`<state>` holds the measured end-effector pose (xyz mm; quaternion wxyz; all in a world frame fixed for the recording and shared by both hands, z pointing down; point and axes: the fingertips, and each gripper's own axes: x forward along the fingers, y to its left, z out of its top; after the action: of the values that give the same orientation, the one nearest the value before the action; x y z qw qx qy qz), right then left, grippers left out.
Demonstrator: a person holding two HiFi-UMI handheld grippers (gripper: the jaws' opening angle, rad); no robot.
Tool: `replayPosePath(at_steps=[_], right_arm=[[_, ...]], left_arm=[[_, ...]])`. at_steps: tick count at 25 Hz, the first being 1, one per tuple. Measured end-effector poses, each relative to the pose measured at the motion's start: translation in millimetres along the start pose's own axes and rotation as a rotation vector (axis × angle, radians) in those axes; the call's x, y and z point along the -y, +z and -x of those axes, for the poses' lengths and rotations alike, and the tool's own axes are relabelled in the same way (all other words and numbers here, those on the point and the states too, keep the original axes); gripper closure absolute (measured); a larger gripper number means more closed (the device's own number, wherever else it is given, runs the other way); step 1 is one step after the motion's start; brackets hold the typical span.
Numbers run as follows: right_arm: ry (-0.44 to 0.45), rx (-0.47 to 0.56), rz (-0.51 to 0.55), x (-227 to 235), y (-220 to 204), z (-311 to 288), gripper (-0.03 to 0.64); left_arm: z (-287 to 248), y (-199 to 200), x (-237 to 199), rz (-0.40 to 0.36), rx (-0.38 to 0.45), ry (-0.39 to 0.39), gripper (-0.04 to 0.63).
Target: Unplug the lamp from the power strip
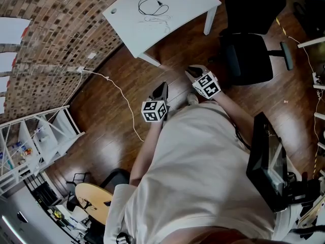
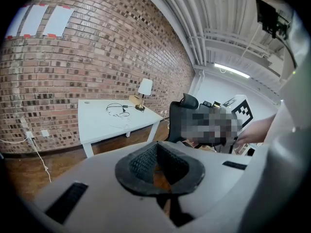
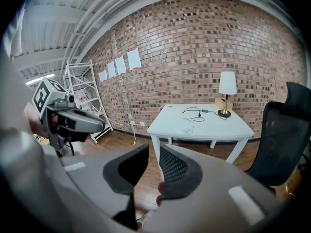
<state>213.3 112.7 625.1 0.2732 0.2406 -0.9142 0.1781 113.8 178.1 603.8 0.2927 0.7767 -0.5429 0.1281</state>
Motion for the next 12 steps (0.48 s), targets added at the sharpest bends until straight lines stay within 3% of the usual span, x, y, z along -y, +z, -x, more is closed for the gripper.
replayPosePath(at_steps=[12], right_arm=[[0.011,-0.011,0.008,1.0,0.7,7.1,0.554]], left_arm=[[-0.7,-2.1,6.4,0.004,-0.01,0.01,0.591]])
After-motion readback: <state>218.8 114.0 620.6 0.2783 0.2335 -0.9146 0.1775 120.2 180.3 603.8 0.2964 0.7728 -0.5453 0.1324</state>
